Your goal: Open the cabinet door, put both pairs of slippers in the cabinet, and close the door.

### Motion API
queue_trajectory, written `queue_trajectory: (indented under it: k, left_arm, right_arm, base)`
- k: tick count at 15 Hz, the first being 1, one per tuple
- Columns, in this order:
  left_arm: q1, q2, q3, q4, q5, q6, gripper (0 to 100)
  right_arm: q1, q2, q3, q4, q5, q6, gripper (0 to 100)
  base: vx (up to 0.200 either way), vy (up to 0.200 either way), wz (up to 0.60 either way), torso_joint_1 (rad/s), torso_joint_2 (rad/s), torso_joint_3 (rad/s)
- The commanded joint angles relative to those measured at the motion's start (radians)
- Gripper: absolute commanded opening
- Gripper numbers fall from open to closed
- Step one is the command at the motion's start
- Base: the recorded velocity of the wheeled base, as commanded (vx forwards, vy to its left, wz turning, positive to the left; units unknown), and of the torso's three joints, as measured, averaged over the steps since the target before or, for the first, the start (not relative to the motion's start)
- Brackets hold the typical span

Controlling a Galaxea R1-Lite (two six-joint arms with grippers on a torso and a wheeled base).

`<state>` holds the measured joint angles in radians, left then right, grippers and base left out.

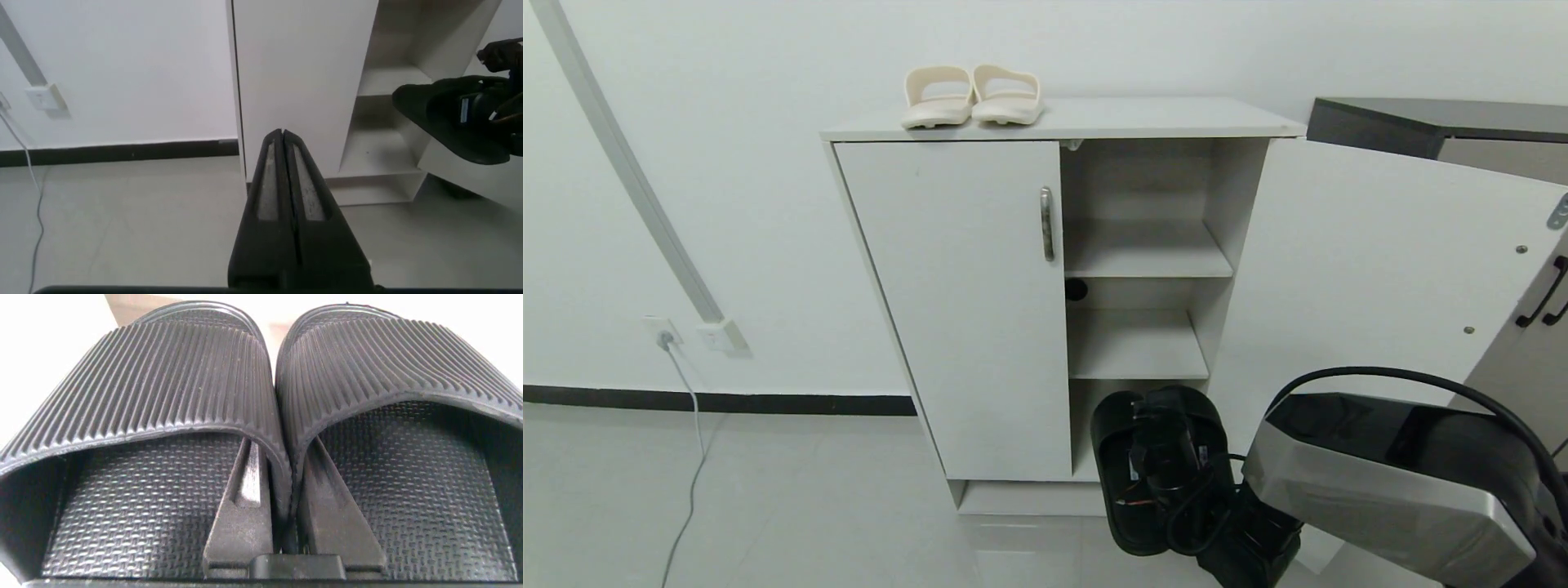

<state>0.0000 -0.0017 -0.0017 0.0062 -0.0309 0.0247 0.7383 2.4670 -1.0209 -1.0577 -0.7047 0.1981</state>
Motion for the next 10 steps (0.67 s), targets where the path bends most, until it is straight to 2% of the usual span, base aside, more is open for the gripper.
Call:
queue_trajectory:
  k: [1, 8, 10]
  left_arm:
    - [0.000, 0.002, 0.000, 0.000, 0.000, 0.000, 0]
    - [0.000, 0.002, 0.000, 0.000, 0.000, 0.000, 0]
    - [0.000, 0.002, 0.000, 0.000, 0.000, 0.000, 0]
  right_arm:
    - [0.001, 0.001, -0.001, -0.001, 0.001, 0.000, 0]
    - [0.001, 0.016, -0.007, -0.002, 0.001, 0.001, 0]
    - [0.000, 0.026, -0.012, -0.039, -0.006, 0.007, 0]
  base:
    - [0.000, 0.000, 0.00, 0.002, 0.00, -0.198]
    - [0.000, 0.000, 0.00, 0.006, 0.00, -0.198]
    - [0.000, 0.000, 0.00, 0.005, 0.00, -0.168]
